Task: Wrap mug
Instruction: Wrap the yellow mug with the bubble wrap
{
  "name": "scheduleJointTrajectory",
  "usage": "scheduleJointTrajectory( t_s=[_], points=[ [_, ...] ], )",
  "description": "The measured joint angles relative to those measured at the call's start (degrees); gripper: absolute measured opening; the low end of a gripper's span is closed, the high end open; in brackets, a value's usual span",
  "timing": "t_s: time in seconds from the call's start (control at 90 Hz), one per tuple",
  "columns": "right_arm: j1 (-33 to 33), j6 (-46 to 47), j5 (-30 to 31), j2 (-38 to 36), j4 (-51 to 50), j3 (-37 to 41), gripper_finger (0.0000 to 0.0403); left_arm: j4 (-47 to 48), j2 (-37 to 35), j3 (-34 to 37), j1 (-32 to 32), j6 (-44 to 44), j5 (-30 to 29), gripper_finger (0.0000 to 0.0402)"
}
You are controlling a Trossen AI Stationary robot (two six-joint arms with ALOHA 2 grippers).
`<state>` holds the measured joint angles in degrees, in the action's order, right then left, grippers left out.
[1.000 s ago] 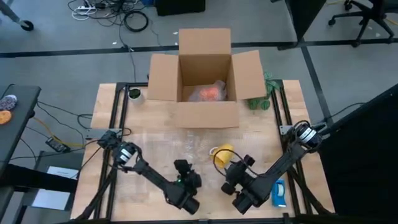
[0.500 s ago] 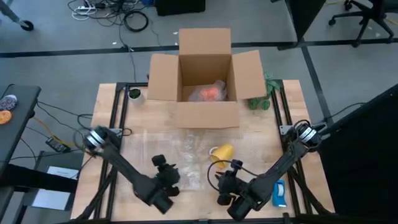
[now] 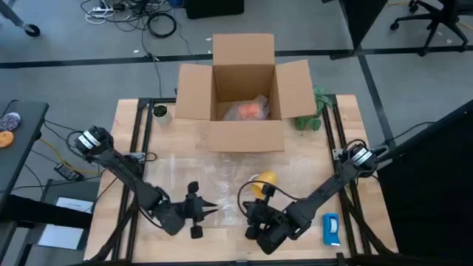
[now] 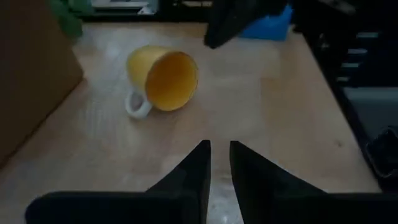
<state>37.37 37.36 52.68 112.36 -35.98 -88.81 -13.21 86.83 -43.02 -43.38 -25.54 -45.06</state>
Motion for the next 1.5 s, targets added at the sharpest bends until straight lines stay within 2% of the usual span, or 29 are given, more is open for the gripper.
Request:
scheduleJointTrajectory(
  t_s=[0.144,0.222,0.322,0.444,0.589,0.8,0.833,0.944,1.056,1.267,1.4,1.5],
  points=[
    [-1.80,-1.13,-1.87,0.00,1.99,-0.33,0.0000,-13.27,-3.80,4.22,-2.28,7.51,-0.13,0.0044],
    [-2.39,-1.99,-1.92,0.07,1.76,-1.66,0.0000,-18.77,-5.69,6.97,-3.59,11.63,1.88,0.0044],
    [-2.76,-3.18,-1.53,1.33,1.90,-4.63,0.0000,-22.87,-7.91,9.68,-4.42,13.85,3.33,0.0044],
    [-3.22,-4.64,-1.41,6.85,-3.58,-12.48,0.0000,-23.52,-9.90,11.83,-4.75,14.30,4.07,0.0045],
    [-3.51,-0.95,-0.83,15.94,-19.37,-25.59,0.0000,-22.97,-11.88,13.65,-4.65,15.25,4.22,0.0045],
    [-3.24,20.88,-4.67,26.92,-51.85,-43.69,0.0000,-23.08,-12.69,14.07,-4.72,19.13,4.27,0.0045],
    [-2.92,23.92,-5.67,28.36,-54.57,-45.86,0.0000,-23.06,-12.82,14.07,-4.75,20.55,4.29,0.0044],
    [-1.76,26.39,-7.62,28.81,-51.44,-45.70,0.0000,-22.87,-14.38,14.09,-4.58,22.62,4.43,0.0044],
    [-1.53,32.61,-10.25,28.61,-54.18,-46.08,0.0000,-22.95,-15.94,14.09,-4.50,23.57,4.42,0.0044],
    [-2.59,31.96,-15.06,28.61,-54.08,-46.08,0.0000,-22.97,-17.01,14.09,-3.62,24.46,4.67,0.0044],
    [-4.49,33.56,-22.25,28.63,-54.05,-46.04,0.0011,-21.80,-17.01,14.07,-0.84,20.42,9.30,0.0044],
    [-5.64,33.56,-24.92,28.63,-54.04,-46.04,0.0031,-18.82,-17.01,14.07,1.68,17.22,13.22,0.0044]
  ],
)
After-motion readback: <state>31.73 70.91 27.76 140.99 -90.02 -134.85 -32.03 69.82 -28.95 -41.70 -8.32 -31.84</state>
